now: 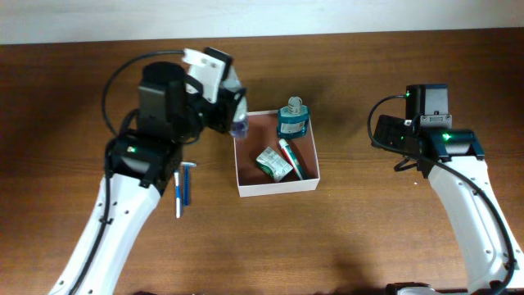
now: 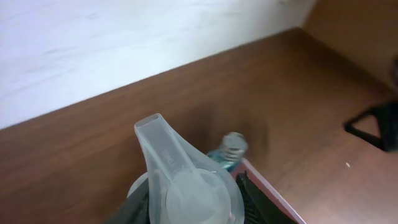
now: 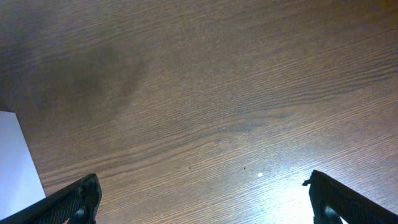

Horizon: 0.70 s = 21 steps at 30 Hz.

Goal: Pack container
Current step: 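Lift the soap bottle and carry it right over the box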

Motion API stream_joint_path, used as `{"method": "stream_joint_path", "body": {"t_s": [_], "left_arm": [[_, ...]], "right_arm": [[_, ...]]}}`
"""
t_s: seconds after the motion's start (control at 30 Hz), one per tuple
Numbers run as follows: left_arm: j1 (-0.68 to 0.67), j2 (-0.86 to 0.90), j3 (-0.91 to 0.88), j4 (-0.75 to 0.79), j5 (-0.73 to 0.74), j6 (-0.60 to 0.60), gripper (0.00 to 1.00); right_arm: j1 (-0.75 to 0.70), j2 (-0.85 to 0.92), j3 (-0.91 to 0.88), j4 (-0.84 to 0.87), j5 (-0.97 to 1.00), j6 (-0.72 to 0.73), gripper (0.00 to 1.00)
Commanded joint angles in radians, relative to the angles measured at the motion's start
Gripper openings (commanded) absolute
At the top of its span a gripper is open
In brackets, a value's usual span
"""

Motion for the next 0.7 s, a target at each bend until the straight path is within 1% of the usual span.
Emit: {"method": "stream_joint_path", "body": {"t_s": [0.0,0.27,0.5,0.67], "left_arm": [[-0.027,0.002,0.021,0.022,0.029,0.065,0.37],[-0.032,0.097,0.021,0.045,0.029,0.065,0.37],[-0.032,0.173,0.021,0.105,0.029,0.065,0.37],[-0.032,0.206,0.021,0.106,0.029,0.064,0.36]], "right_arm": [[-0.005,-0.003,0.011,0.0,0.001,0.001,0.99],[-0.005,-0.003,0.011,0.0,0.001,0.001,0.99],[-0.005,-0.003,0.011,0.0,0.001,0.001,0.99],[-0.005,-0.003,0.011,0.0,0.001,0.001,0.99]]}}
